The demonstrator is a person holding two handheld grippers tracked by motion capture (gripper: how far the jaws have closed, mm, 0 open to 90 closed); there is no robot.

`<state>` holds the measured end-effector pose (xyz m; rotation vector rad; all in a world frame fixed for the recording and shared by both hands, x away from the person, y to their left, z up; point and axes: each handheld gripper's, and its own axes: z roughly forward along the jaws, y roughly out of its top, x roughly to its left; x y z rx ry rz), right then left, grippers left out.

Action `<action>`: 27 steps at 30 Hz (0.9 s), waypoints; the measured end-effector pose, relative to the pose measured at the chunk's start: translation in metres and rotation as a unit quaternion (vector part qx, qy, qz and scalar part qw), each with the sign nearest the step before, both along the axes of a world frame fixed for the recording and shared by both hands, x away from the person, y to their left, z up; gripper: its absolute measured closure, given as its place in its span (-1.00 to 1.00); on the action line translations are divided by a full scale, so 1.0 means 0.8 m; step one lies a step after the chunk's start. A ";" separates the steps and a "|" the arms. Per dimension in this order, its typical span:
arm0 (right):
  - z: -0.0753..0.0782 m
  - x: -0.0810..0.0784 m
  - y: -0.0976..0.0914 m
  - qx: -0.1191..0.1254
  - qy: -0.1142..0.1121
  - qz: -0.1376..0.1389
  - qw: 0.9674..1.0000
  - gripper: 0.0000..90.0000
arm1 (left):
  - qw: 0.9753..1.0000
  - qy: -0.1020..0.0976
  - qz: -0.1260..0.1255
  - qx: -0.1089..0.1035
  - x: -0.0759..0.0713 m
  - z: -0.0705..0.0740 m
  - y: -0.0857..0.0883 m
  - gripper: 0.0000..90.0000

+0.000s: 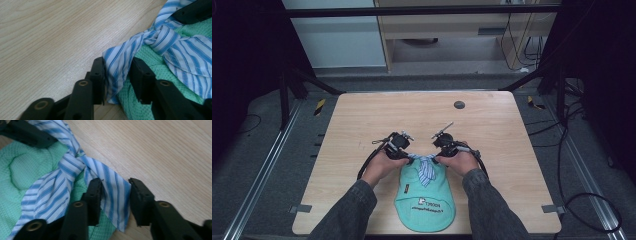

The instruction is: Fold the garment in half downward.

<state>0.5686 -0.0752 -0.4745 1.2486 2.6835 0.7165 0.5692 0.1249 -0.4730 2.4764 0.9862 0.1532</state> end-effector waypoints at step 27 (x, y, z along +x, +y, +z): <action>0.032 -0.018 0.009 -0.018 -0.040 0.041 0.998 0.84 | 0.999 -0.017 -0.027 -0.005 -0.005 0.031 0.000 0.89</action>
